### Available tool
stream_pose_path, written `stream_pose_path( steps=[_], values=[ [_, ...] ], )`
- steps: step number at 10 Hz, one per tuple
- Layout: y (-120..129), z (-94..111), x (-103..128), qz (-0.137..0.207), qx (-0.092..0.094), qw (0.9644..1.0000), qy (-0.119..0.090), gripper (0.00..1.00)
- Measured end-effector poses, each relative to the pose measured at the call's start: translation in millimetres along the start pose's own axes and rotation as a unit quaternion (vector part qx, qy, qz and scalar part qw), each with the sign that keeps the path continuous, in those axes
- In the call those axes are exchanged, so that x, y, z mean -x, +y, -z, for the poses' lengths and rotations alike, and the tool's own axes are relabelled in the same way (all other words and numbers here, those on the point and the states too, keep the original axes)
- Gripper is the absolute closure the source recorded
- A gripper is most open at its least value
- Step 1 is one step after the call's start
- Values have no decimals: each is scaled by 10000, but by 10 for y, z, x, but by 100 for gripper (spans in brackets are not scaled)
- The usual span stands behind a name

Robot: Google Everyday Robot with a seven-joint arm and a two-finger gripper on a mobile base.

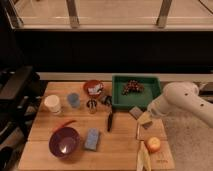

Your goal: Place eraser in tray

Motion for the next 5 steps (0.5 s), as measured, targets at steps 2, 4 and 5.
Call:
stream_pose_path(
  steps=[2,4,5],
  values=[
    [-145,140,14,-95,-19,9999,-118,100],
    [-136,128,29,-79,-13,9999,-114,100],
    [-148,129,28,-89,-32,9999,-131,100]
  ],
)
